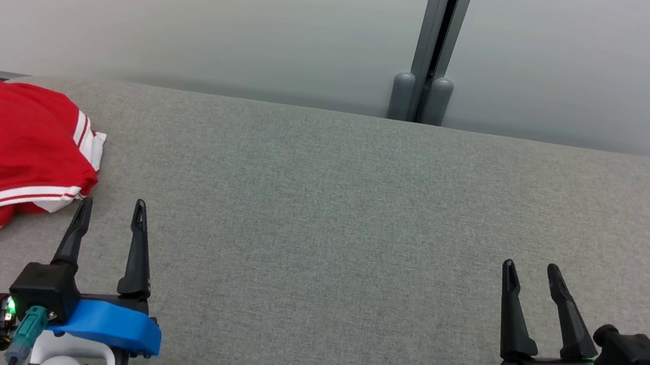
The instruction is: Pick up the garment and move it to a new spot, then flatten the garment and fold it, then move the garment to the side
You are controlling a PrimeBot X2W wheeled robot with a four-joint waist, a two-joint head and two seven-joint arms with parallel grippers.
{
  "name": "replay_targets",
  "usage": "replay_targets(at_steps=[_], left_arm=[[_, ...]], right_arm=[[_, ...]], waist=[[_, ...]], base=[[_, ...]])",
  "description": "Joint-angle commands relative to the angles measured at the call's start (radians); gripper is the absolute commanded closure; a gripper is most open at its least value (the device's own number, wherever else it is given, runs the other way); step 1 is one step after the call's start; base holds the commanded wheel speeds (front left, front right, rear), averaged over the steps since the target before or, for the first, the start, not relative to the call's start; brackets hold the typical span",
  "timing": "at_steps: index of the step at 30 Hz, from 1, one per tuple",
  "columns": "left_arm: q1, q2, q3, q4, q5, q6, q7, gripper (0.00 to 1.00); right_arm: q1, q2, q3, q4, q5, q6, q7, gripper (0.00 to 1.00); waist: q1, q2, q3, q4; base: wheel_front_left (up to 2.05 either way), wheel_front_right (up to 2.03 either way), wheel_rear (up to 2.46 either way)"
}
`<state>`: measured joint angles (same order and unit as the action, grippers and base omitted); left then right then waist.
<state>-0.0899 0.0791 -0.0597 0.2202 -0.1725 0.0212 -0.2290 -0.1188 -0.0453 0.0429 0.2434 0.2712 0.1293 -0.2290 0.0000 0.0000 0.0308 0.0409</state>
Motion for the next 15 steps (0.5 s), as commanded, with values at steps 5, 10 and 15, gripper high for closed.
replay_targets(at_steps=[5,10,15], left_arm=[[-0.021,0.007,-0.007,0.003,0.052,0.012,-0.015,0.0],[-0.017,0.009,-0.009,0.01,0.082,0.015,-0.024,0.0],[-0.021,0.011,-0.012,0.021,0.111,0.014,-0.033,0.0]], right_arm=[[-0.017,-0.008,-0.009,0.007,-0.06,0.002,-0.015,0.0],[-0.017,-0.008,-0.015,0.009,-0.101,0.002,-0.025,0.0],[-0.019,-0.008,-0.016,0.015,-0.134,0.002,-0.033,0.0]], waist=[[0.0,0.0,0.003,0.001],[0.0,0.0,0.006,0.0],[0.0,0.0,0.011,0.001]], base=[[0.0,0.0,0.0],[0.0,0.0,0.0],[0.0,0.0,0.0]])
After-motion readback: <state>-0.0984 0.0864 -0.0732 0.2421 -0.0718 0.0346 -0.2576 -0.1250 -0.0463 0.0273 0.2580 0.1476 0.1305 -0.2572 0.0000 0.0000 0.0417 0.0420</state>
